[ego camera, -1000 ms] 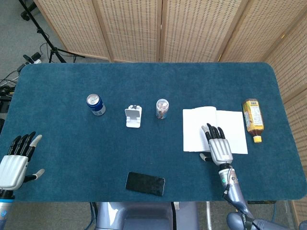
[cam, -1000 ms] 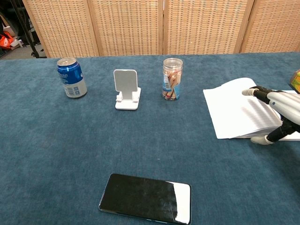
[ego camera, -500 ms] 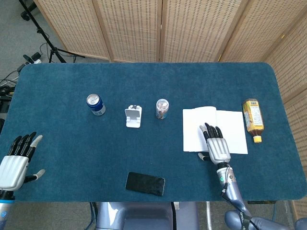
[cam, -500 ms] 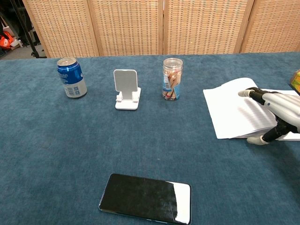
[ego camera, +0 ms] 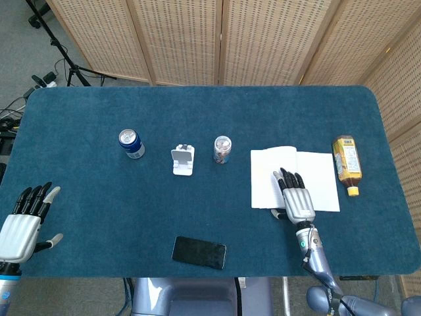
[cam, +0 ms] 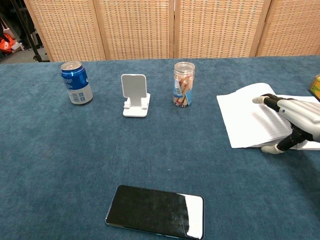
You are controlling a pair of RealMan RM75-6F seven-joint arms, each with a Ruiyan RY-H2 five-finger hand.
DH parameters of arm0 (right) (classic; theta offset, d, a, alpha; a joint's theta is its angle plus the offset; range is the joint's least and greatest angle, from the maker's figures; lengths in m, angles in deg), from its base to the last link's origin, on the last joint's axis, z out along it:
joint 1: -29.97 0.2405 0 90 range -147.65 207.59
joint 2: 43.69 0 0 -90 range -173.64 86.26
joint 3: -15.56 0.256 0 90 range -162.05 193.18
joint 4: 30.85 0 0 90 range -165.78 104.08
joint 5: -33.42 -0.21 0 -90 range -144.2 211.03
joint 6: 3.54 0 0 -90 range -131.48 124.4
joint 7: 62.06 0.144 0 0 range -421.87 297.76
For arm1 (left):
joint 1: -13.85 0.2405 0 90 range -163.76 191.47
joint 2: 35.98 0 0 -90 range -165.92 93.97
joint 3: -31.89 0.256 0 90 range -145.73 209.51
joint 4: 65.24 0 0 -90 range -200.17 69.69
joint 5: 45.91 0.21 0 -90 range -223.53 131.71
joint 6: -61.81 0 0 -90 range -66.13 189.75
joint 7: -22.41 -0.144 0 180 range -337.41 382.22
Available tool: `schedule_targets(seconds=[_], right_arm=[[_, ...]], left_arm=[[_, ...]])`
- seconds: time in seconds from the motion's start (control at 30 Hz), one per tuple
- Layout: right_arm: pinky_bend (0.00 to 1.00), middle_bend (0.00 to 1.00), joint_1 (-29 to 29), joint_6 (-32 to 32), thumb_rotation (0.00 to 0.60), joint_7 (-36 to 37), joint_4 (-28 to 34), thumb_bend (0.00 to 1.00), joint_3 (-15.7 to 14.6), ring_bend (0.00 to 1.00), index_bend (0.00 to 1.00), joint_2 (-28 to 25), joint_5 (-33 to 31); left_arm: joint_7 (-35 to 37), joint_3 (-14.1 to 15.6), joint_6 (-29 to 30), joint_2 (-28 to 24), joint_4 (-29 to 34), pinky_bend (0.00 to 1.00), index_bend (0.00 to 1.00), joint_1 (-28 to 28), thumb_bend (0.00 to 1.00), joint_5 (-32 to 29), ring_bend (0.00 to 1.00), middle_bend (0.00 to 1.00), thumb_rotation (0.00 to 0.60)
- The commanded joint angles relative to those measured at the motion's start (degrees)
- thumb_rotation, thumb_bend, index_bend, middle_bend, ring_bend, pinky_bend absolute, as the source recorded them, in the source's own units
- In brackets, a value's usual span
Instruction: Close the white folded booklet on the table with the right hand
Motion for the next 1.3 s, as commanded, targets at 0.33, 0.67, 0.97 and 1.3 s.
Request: schedule_targets(seconds=[0.33, 0.67, 0.97, 1.3], right_arm=[[0.00, 0.00, 0.6, 0.8, 0.600, 0.7, -2.3, 0.24, 0.3, 0.00, 0.00, 1.2, -1.2], [0.00, 0.00, 0.2, -3.1, 0.600, 3.4, -6.7, 0.23, 0.2, 0.00, 0.00, 3.3, 1.7], [0.00, 0.00, -0.7, -5.5, 0.600, 7.5, -9.4, 0.26, 0.1, 0.00, 0.00, 4.3, 3.7], [0.00, 0.00, -1.9, -6.7, 0.600, 9.1, -9.8, 0.34, 0.2, 0.00, 0.00, 4.0, 4.1]], left_arm=[[0.0, 0.1, 0.1, 0.0, 0.0, 0.00, 0.00, 0.0, 0.00, 0.4, 0.00, 0.00, 0.600], [0.3, 0.3, 0.2, 0.0, 0.2, 0.00, 0.00, 0.0, 0.00, 0.7, 0.00, 0.00, 0.600], [0.5, 0.4, 0.1, -0.1, 0.3, 0.00, 0.00, 0.0, 0.00, 0.9, 0.00, 0.00, 0.600], [0.5, 0.6, -0.1, 0.0, 0.3, 0.00, 0.00, -0.1, 0.00, 1.1, 0.00, 0.00, 0.600]])
